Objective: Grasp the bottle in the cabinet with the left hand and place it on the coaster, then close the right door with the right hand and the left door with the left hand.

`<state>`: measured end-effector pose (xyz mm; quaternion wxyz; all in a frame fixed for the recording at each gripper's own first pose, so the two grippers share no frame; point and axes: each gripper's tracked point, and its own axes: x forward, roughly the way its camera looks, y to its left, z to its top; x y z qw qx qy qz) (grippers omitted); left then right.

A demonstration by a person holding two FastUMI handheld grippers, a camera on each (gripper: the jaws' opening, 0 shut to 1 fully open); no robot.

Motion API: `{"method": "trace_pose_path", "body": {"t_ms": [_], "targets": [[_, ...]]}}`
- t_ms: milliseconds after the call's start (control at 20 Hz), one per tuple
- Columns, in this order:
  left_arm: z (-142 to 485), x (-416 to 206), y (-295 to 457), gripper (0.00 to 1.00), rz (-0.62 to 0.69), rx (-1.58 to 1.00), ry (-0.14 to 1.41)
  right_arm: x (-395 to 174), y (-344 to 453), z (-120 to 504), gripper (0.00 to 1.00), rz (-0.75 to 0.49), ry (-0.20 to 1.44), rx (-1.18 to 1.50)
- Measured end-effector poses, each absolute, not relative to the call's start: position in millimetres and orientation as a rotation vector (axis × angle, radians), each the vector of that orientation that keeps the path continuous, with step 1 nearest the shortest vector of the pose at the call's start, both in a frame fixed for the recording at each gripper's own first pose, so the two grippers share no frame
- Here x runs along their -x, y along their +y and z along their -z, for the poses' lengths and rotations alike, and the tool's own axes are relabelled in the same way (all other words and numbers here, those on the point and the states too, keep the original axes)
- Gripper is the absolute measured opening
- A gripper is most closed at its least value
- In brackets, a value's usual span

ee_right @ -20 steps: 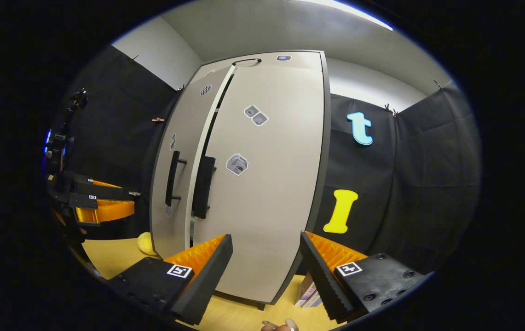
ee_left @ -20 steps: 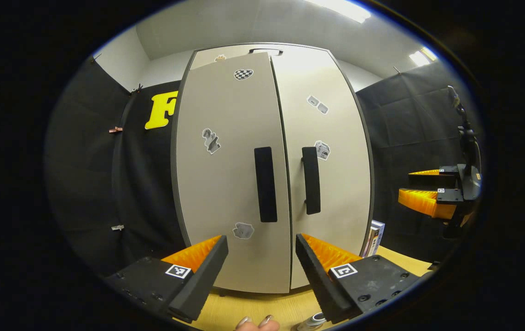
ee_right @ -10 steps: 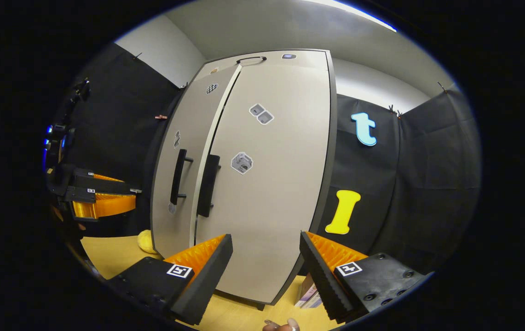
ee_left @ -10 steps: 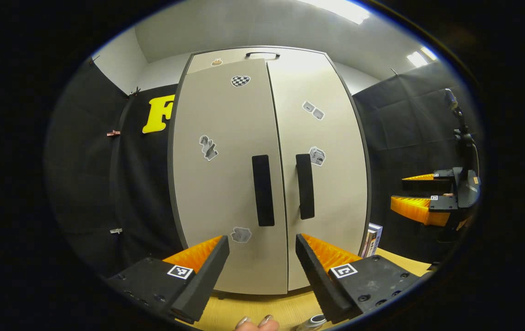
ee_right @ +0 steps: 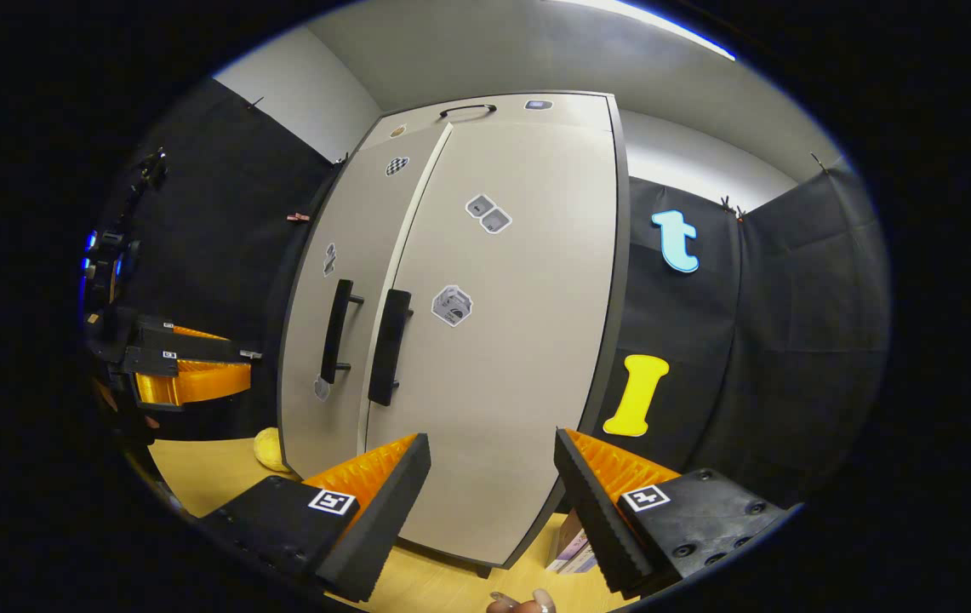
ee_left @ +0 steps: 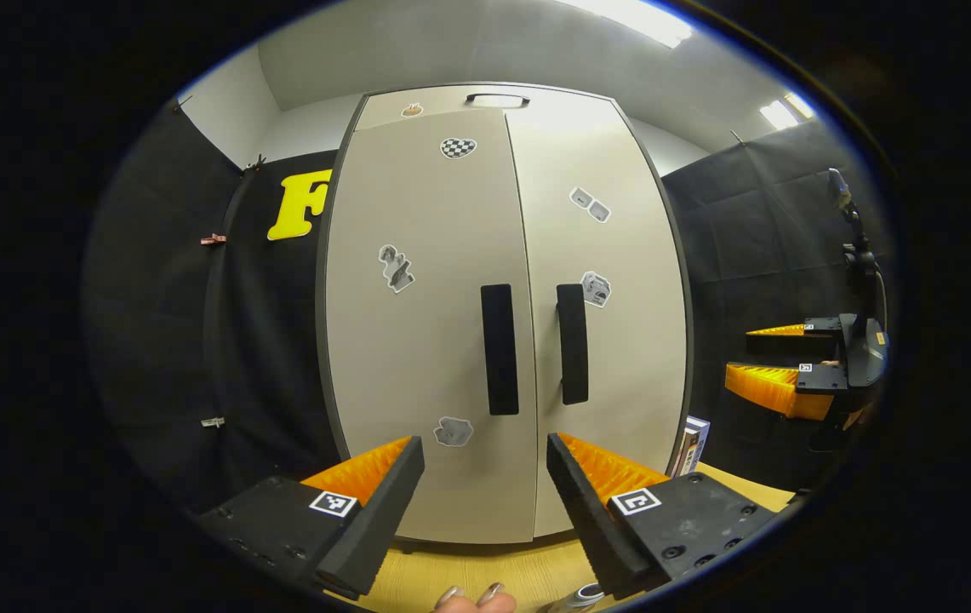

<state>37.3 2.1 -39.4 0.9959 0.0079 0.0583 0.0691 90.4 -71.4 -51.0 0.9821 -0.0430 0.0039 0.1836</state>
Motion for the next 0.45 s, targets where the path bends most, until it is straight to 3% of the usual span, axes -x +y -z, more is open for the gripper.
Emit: {"method": "trace_pose_path", "body": {"t_ms": [450], "targets": [[40.3, -34.6, 3.1, 0.93, -0.130, -0.029, 0.116, -87.2, -69.0, 50.4, 0.97, -0.360, 0.003, 0.096]]}}
